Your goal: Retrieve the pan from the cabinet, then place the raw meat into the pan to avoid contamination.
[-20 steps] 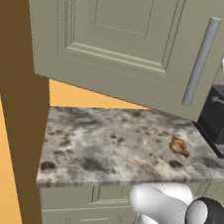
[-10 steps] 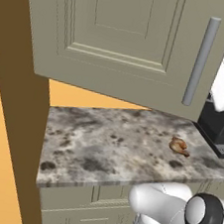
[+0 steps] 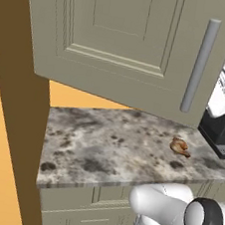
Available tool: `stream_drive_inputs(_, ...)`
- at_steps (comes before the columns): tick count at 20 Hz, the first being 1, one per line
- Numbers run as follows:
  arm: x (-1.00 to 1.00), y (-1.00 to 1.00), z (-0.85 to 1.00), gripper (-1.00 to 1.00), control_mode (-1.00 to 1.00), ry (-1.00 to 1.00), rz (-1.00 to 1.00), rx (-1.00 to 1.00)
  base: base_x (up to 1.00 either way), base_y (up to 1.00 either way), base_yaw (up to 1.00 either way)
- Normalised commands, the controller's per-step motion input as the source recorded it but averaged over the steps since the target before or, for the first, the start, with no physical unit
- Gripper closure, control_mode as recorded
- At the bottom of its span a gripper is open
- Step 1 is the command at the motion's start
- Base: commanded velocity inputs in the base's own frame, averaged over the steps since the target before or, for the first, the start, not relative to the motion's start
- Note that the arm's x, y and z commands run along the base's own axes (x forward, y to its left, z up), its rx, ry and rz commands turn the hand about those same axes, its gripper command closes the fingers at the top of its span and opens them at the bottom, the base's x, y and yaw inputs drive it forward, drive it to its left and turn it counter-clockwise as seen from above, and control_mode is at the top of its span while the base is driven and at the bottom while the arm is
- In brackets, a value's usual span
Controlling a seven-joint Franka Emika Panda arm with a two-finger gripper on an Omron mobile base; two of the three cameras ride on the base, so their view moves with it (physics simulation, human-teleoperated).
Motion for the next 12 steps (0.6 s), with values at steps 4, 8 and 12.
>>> stream_drive_inputs(4,-0.81,0.65,0.0,-1.0,-1.0,0.18,0.09,0.09,0.0,0.0,0.0)
stream_drive_inputs(8,-0.83,0.93,-0.11,-1.0,-1.0,0.13,0.01,0.03,0.0,0.0,0.0)
stream_drive_inputs(12,-0.58,1.0,-0.22,-1.0,-1.0,0.1,-0.03,-0.01,0.0,0.0,0.0)
